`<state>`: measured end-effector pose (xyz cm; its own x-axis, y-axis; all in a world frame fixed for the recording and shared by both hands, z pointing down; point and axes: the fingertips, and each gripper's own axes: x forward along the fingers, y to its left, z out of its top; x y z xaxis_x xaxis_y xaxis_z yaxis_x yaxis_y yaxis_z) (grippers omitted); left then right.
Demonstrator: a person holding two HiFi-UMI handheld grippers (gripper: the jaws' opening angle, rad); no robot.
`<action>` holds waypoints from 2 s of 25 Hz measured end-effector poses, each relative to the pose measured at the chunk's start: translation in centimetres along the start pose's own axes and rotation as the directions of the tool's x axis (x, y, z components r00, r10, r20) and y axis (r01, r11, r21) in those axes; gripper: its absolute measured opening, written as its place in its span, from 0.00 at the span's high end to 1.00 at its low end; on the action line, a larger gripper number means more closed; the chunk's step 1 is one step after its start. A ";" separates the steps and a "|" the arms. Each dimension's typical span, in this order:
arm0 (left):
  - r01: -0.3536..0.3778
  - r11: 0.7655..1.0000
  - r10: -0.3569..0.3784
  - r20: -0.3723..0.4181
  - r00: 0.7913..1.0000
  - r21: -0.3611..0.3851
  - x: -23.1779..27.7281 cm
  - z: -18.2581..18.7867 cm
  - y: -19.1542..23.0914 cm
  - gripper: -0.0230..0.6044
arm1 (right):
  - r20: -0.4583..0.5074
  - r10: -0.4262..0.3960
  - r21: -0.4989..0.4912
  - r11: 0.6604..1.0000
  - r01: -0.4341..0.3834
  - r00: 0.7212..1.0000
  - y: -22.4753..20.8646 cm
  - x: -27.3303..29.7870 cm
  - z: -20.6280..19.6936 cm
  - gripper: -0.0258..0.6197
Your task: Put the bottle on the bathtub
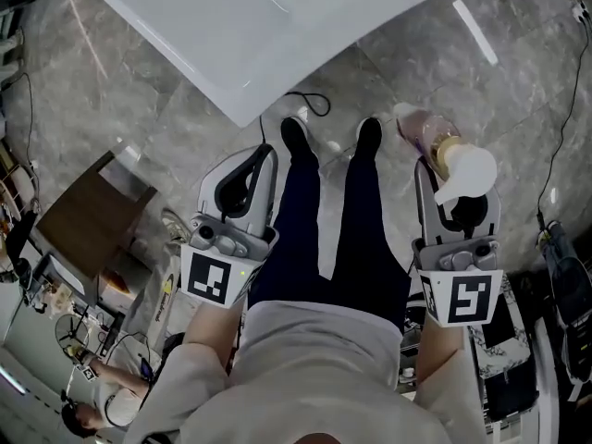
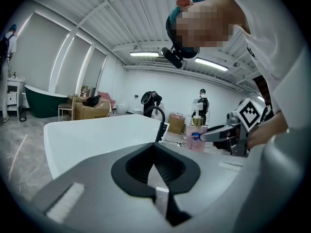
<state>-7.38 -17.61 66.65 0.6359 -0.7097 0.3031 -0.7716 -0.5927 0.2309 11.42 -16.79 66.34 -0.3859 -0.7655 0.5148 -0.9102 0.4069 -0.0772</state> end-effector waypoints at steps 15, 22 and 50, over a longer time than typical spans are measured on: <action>-0.019 1.000 0.018 -0.046 0.999 -0.022 0.3 -1.9 0.7 0.96 | 0.057 0.011 -0.052 0.999 -0.008 0.998 -0.8 6.8 0.5 0.68; -0.015 1.000 0.014 -0.061 0.998 -0.025 0.5 -3.0 2.1 0.96 | 0.090 0.004 -0.051 0.999 0.001 0.996 -2.2 12.3 0.9 0.68; -0.032 0.999 0.030 -0.072 0.997 -0.023 1.0 -3.1 4.3 0.96 | 0.109 0.043 -0.060 0.998 -0.036 0.993 -2.3 20.3 0.8 0.68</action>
<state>-10.14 -19.67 70.79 0.6093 -0.6983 0.3756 -0.7918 -0.5608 0.2420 5.54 -33.67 76.26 -0.4387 -0.7973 0.4145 -0.8849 0.4635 -0.0448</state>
